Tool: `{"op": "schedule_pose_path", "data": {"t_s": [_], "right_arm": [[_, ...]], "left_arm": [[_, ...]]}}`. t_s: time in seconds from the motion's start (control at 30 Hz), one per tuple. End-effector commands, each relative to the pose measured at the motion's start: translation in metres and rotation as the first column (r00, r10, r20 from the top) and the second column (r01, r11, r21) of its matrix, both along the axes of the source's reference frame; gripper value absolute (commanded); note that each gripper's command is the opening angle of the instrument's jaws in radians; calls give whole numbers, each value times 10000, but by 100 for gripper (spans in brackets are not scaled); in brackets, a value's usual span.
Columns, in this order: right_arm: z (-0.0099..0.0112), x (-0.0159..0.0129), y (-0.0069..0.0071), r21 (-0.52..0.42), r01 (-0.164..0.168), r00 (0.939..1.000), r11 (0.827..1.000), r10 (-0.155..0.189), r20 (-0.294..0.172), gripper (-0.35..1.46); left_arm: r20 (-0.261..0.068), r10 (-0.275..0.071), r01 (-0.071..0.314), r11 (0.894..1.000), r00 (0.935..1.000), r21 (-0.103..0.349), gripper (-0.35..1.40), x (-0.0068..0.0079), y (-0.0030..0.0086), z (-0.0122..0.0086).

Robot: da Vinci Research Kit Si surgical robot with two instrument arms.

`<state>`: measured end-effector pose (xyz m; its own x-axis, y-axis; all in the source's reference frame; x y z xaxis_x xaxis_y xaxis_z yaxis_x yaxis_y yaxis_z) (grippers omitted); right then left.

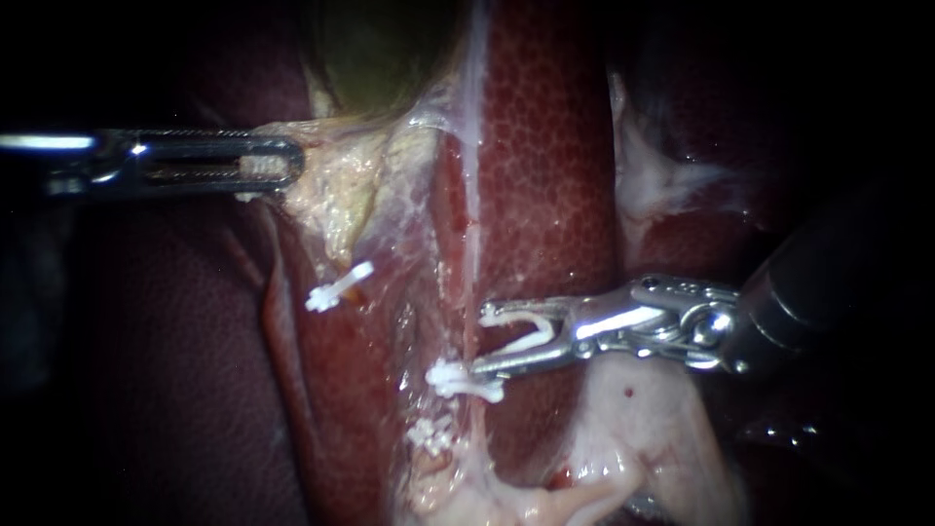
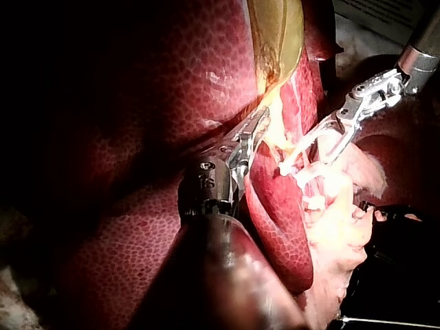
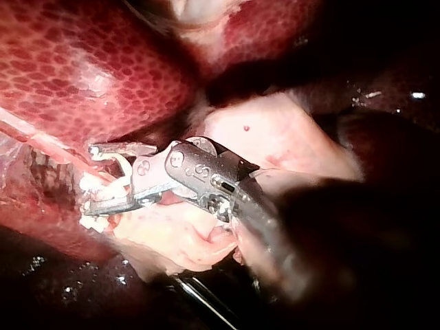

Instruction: Clipping third clip right tube

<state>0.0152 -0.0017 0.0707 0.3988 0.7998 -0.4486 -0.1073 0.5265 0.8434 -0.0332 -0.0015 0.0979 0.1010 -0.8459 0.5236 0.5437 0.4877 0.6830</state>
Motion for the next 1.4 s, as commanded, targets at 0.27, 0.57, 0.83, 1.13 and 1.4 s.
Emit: {"op": "schedule_pose_path", "data": {"t_s": [0.27, 0.57, 0.83, 1.13, 1.4], "right_arm": [[2, 14, 2, 104, -166, 9999, 9998, 166, 10, 53], [3, 24, 3, 414, -525, 9984, 9978, 533, -185, 53], [5, 35, 4, 616, -829, 9955, 9947, 856, -415, 51], [9, 41, 0, 662, -835, 9951, 9943, 866, -469, 48], [11, 37, -1, 764, -847, 9951, 9935, 883, -443, 35]], "left_arm": [[0, 0, 0, 10000, 10000, -1, -18, 0, 0, 0], [-1, 0, 0, 10000, 10000, -1, -18, 0, 0, 0], [-1, -1, 1, 10000, 10000, -1, -18, 0, 0, 0], [-2, -3, 3, 10000, 10000, -1, -18, 0, 0, -1], [-2, -2, 2, 10000, 10000, -1, -18, 0, -1, -1]]}}
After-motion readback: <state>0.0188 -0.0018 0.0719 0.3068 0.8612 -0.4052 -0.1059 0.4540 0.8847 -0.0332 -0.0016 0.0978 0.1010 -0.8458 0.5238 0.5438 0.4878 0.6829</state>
